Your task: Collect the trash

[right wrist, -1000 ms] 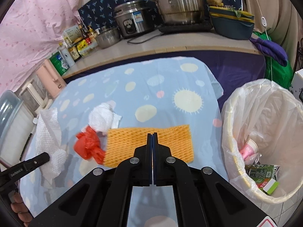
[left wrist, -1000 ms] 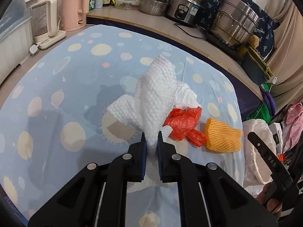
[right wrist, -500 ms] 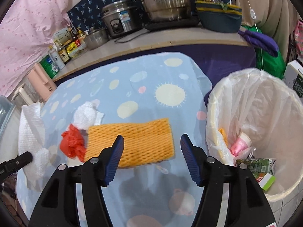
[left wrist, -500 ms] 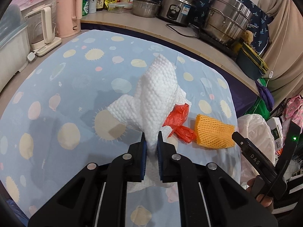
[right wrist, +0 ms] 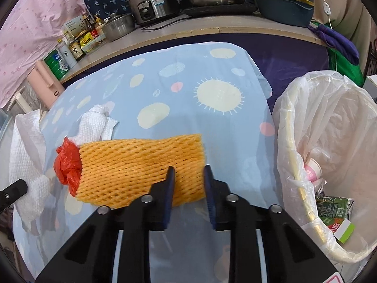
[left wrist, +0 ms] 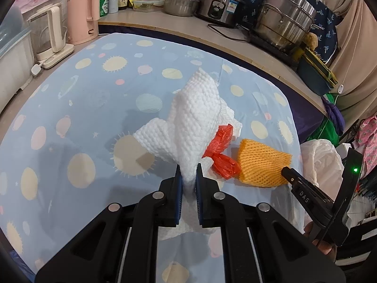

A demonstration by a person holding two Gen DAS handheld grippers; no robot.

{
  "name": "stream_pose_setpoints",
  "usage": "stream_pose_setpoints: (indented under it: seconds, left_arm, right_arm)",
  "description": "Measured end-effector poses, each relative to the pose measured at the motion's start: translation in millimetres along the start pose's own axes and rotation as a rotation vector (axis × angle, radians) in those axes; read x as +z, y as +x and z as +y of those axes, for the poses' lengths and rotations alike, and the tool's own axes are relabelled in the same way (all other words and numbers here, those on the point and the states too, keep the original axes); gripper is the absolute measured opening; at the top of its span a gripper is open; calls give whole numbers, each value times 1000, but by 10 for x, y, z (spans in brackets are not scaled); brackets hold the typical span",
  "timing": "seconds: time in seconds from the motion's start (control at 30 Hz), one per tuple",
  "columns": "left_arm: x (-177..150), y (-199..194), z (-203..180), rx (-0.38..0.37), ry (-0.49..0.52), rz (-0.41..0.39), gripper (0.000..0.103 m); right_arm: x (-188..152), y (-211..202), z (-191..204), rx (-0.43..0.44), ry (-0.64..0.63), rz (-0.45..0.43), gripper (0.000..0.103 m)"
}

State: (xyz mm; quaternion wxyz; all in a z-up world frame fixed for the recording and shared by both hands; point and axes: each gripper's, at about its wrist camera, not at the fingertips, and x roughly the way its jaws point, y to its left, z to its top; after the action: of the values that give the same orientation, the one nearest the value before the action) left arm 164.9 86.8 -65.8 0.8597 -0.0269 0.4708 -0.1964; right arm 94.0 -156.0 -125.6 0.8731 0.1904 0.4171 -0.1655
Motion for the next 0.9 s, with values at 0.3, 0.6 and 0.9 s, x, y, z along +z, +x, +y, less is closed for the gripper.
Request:
stream_pose_setpoints:
  seconds: [0.3,0.6,0.9]
  left_arm:
    - [21,-133,-71,-6,15,-27,10]
    - [117,-395,-355,-39,72,-84,10]
    - [240,-599,-879,-95,154,-129,9]
  right_arm:
    - [43,-391,37,43,-2,-78,7]
    - [288,-1097,40,88,-3,-232,6]
    - [484,-1615,-203,81,35,-356,6]
